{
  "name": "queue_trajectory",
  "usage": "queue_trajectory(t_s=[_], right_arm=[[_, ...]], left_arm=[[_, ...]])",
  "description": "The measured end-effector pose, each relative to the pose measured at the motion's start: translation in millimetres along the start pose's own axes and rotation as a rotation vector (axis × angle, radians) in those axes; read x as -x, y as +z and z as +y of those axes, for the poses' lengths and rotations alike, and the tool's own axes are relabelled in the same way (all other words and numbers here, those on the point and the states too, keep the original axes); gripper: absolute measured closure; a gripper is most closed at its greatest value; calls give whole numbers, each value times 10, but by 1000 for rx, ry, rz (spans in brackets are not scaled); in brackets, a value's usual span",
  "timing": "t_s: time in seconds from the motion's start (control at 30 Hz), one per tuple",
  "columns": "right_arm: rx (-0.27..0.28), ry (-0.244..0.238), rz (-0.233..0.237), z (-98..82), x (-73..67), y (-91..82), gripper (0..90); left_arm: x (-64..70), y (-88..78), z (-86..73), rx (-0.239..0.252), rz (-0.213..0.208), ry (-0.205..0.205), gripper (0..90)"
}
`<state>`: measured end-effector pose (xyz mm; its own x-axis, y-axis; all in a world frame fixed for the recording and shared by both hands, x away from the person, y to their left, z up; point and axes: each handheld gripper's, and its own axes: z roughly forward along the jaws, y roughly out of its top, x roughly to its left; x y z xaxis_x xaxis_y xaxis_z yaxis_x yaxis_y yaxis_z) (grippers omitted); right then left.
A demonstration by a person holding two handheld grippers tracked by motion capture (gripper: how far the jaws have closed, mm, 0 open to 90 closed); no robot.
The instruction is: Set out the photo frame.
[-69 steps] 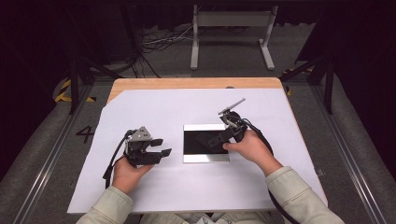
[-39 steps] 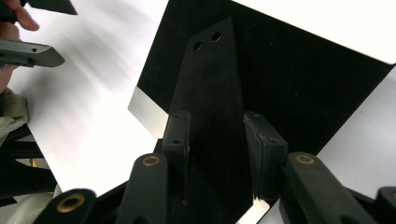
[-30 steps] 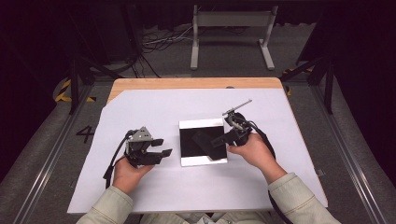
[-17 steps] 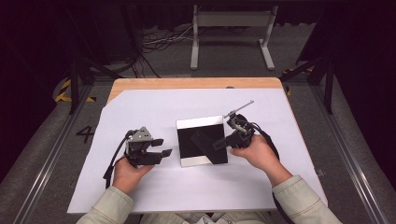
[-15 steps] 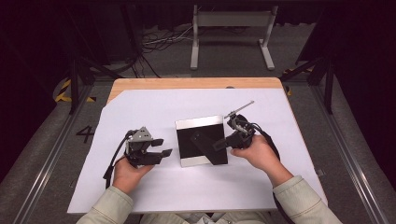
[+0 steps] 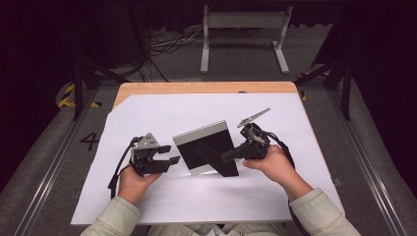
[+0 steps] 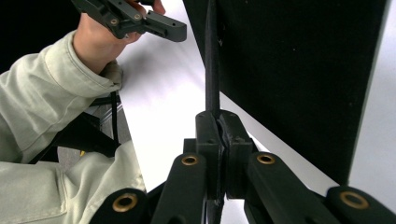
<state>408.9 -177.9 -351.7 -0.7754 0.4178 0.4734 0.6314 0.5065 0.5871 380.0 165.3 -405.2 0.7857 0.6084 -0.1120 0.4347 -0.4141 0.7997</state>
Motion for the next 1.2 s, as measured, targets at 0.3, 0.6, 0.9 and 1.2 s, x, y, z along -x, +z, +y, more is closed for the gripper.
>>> queue_trajectory(t_s=[0.3, 0.6, 0.9, 1.2], right_arm=[[70, -3, 12, -102, 90, -100, 882], [143, -60, 1, -167, 114, -124, 883], [222, -135, -31, -284, 172, -112, 883], [250, -159, -29, -433, 255, -64, 882]], left_arm=[[-13, 0, 1, 0, 6, -4, 441], [-15, -3, -4, 5, 4, -14, 441], [-13, 0, -3, 3, 4, -11, 440], [-11, 4, -2, 0, 6, -7, 440]])
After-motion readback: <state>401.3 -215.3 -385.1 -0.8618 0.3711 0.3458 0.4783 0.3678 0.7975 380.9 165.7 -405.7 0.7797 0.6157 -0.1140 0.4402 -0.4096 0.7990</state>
